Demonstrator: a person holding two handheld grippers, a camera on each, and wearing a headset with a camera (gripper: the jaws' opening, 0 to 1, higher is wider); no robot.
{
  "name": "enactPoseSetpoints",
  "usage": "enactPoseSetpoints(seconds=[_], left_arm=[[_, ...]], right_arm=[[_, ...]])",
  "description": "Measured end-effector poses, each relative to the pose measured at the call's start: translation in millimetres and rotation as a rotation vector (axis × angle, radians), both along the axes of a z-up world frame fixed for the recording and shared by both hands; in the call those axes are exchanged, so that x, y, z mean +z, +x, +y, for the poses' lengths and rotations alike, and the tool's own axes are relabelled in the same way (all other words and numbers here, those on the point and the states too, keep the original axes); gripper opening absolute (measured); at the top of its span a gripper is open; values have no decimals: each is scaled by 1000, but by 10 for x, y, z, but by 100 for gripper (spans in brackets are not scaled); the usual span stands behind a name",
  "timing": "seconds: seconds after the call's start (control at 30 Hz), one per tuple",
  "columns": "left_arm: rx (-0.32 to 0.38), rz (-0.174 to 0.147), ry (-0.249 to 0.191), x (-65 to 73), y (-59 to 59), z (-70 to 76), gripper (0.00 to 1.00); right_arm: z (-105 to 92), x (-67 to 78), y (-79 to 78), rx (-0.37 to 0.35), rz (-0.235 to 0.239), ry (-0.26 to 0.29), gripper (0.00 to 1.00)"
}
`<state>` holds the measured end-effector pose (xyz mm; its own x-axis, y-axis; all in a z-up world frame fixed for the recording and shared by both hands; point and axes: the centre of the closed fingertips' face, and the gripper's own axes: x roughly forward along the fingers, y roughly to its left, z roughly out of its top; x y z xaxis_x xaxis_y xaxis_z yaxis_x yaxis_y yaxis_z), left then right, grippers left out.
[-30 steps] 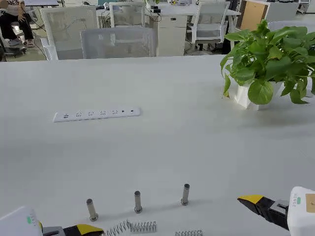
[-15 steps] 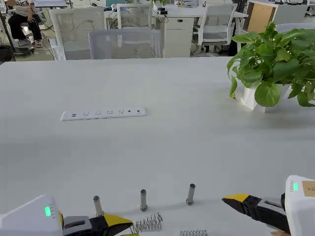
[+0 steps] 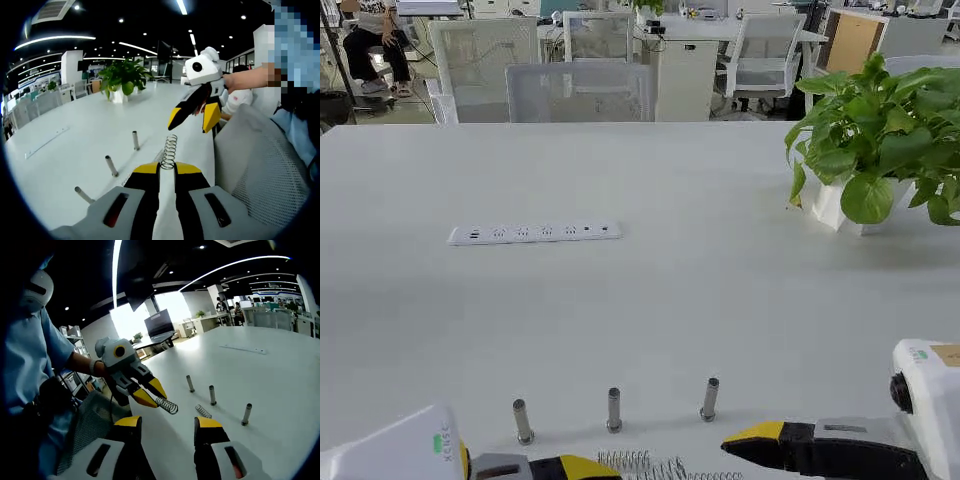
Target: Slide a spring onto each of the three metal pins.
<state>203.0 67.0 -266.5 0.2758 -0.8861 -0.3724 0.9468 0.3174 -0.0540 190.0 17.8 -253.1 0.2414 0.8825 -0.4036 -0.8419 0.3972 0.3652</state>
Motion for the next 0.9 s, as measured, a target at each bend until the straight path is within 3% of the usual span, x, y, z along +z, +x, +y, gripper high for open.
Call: enactPoseSetpoints(seconds=[0.3, 0.53, 0.9], left_arm=[[-67, 3, -4, 30, -119, -52, 7], [-98, 8, -10, 53, -161, -77, 7], [-116, 16, -13, 39, -179, -90, 7]], right_arm=[[75, -37, -49, 104, -9, -21, 22], [96, -33, -84, 168, -4, -29, 16], [112, -53, -101, 211, -7, -38, 7]])
